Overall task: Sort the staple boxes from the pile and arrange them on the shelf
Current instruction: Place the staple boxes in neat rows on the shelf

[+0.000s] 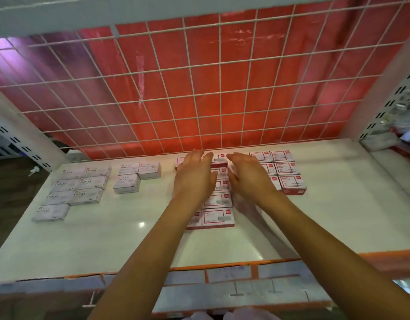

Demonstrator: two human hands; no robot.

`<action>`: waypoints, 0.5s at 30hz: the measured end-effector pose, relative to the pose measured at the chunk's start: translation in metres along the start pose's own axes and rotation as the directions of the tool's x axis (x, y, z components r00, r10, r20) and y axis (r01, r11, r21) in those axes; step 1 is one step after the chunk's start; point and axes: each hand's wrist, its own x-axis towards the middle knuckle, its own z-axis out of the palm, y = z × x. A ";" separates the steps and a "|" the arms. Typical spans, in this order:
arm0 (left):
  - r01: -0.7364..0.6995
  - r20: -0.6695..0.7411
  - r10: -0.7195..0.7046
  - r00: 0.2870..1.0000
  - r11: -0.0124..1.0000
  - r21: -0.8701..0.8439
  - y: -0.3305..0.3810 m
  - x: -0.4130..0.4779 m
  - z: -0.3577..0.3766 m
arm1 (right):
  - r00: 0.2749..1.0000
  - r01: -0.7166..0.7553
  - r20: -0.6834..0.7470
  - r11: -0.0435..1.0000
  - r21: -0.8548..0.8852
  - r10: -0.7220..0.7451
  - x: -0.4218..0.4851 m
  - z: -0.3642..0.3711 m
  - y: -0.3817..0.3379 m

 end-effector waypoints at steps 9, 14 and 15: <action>-0.242 0.053 0.241 0.969 0.970 0.004 0.054 -0.007 0.010 | 0.995 -0.094 -0.052 0.980 -0.175 0.086 -0.033 -0.009 0.035; -0.361 0.071 0.363 0.929 0.932 -0.041 0.094 -0.009 0.025 | 0.975 -0.184 -0.164 0.960 -0.212 0.150 -0.061 -0.023 0.068; -0.385 0.078 0.388 0.918 0.921 -0.051 0.103 -0.010 0.029 | 0.966 -0.215 -0.187 0.955 -0.206 0.178 -0.066 -0.025 0.076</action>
